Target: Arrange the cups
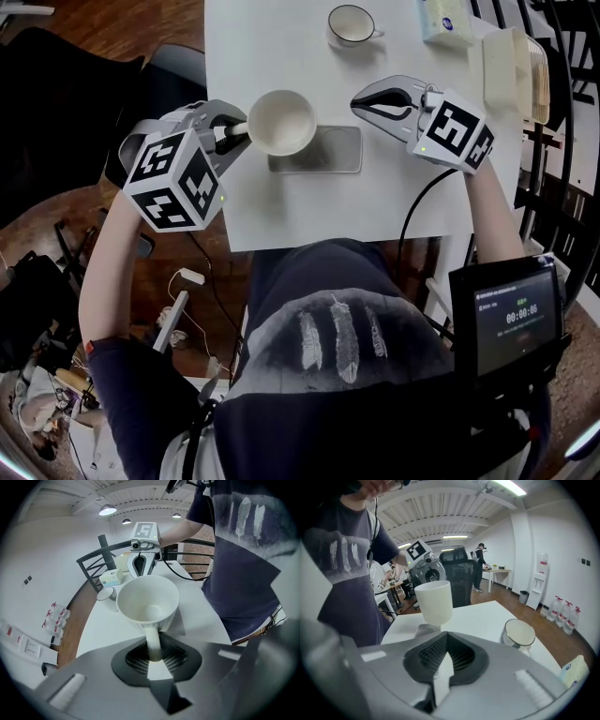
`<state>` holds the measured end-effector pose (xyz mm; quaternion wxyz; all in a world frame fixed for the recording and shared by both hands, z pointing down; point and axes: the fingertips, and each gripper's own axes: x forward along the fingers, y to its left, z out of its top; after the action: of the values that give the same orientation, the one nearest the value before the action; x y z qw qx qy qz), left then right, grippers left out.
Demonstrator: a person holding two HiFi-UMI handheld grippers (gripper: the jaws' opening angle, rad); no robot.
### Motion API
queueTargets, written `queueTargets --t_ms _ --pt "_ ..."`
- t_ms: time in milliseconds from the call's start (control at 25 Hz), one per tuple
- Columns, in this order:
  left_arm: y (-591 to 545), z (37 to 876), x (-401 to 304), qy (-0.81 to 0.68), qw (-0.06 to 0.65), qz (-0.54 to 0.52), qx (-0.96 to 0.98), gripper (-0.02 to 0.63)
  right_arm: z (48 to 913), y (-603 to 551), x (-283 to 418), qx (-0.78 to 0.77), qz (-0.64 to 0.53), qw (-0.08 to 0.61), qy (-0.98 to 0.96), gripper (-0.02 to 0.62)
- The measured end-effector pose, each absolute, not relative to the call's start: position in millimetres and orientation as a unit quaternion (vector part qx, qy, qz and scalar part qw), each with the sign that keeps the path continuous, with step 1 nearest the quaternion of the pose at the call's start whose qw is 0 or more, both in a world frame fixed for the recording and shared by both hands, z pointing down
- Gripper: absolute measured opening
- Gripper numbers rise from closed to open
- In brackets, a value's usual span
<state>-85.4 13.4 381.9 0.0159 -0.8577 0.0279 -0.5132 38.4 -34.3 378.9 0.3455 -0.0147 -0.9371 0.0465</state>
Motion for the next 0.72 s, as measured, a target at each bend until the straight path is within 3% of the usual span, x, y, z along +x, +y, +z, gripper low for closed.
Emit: queueTargets --t_ms 720 --pt "45 433 -68 -0.004 0.011 -0.533 -0.846 0.052 385 -25 43 -0.02 0.055 0.351 -0.935 0.005"
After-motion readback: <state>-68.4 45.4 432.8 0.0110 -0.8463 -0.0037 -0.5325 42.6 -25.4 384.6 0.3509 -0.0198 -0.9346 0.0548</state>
